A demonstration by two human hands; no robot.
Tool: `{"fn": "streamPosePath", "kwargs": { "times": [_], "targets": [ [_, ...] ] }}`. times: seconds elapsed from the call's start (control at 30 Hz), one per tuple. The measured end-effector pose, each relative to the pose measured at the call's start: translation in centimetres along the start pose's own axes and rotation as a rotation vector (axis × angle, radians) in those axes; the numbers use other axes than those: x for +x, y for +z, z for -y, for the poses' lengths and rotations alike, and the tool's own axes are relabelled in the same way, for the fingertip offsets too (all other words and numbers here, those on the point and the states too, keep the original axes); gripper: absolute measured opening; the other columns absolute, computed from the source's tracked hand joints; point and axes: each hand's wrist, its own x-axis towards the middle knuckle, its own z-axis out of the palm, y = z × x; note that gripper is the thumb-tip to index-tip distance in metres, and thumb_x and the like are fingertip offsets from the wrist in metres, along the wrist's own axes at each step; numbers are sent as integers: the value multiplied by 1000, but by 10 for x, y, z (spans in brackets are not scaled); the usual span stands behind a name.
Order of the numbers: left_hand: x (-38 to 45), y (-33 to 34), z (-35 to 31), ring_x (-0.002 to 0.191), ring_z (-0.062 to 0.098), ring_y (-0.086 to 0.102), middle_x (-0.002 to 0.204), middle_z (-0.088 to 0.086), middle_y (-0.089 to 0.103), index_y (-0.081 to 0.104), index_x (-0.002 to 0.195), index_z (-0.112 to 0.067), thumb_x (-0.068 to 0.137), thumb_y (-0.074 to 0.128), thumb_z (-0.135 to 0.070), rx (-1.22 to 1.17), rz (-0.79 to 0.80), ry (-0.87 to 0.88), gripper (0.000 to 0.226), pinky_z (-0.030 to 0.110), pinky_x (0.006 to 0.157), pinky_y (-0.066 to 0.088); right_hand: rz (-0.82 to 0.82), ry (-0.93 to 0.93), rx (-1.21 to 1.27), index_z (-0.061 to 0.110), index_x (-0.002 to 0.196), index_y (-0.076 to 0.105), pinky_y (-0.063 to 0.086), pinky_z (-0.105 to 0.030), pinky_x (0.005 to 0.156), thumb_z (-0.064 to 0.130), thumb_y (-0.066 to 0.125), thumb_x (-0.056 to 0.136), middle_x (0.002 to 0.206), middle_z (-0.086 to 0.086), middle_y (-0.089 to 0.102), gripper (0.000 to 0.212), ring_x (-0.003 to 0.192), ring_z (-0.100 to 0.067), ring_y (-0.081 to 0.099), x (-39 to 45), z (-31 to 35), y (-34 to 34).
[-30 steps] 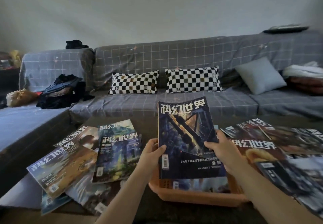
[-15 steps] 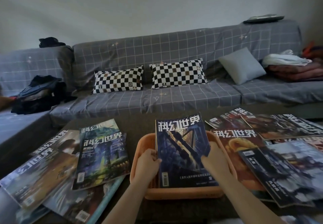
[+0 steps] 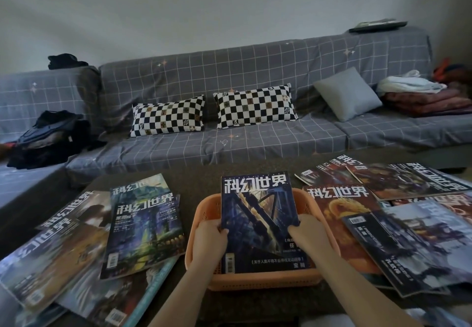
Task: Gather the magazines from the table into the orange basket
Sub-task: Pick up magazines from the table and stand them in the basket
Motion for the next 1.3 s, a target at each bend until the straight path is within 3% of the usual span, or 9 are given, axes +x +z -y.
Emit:
{"fn": "streamPosePath", "kwargs": {
  "times": [0.2, 0.37, 0.6, 0.73, 0.8, 0.9, 0.97, 1.13, 1.3],
  "targets": [
    [0, -1, 0, 69, -1, 64, 76, -10, 67, 60, 78, -35, 93, 58, -28, -60, 38, -15, 16, 14, 57, 45, -6, 11, 15, 13, 73, 56, 35, -18, 44, 15, 51, 89, 60, 2, 57, 17, 48, -9, 50, 3, -3, 1],
    [2, -3, 2, 66, -5, 61, 71, -15, 65, 64, 81, -34, 93, 59, -29, -89, 70, -9, 14, 11, 52, 39, -16, 29, 19, 14, 79, 61, 35, -16, 41, 17, 52, 90, 62, 3, 60, 15, 48, -7, 52, 4, -3, -1],
    [-1, -1, -2, 64, 1, 66, 73, -8, 69, 67, 99, -27, 96, 53, -32, -83, 43, 1, 15, 15, 53, 50, -24, -22, 45, 15, 91, 60, 38, -15, 46, 17, 52, 91, 70, 4, 61, 8, 56, -7, 55, -2, 2, 2],
    [-7, -7, -5, 74, -2, 61, 85, -19, 61, 53, 130, -25, 96, 52, -30, -169, -46, 100, 34, 14, 56, 47, -166, -223, 92, 23, 128, 51, 42, -9, 44, 19, 61, 88, 97, 13, 64, 41, 67, 3, 58, -13, 13, -4],
    [-6, -16, -6, 87, 1, 60, 109, -12, 64, 48, 137, -26, 95, 54, -29, -223, -79, 120, 42, 19, 65, 53, -184, -303, 122, 24, 132, 47, 50, -12, 55, 25, 63, 87, 104, 13, 62, 47, 80, -8, 66, -18, 24, -4],
    [-5, -32, -2, 91, 0, 58, 125, -4, 60, 53, 132, -27, 95, 54, -29, -213, -177, 168, 37, 18, 69, 52, -78, -412, 248, 24, 129, 50, 50, -12, 80, 27, 63, 87, 108, 19, 56, 45, 103, -11, 63, -24, 47, 4],
    [-3, -45, 4, 84, -3, 58, 113, -8, 63, 56, 128, -24, 94, 57, -27, -232, -219, 177, 34, 13, 60, 51, 15, -466, 284, 24, 124, 54, 47, -5, 75, 26, 63, 87, 104, 20, 60, 38, 99, 0, 60, -27, 65, 13],
    [5, -77, 43, 69, 0, 56, 111, 0, 65, 57, 127, -26, 94, 57, -25, -236, -290, 69, 33, 10, 47, 39, 253, -512, 284, 28, 115, 59, 55, -18, 71, 26, 59, 90, 95, 9, 67, 26, 81, -2, 66, -33, 110, 53],
    [15, -96, 100, 93, 9, 62, 120, 2, 61, 58, 125, -21, 93, 59, -25, -205, -349, -66, 33, 21, 67, 49, 478, -483, 251, 28, 120, 56, 54, -27, 86, 26, 59, 89, 106, 8, 64, 31, 96, -6, 63, -29, 149, 110]
  ]
}}
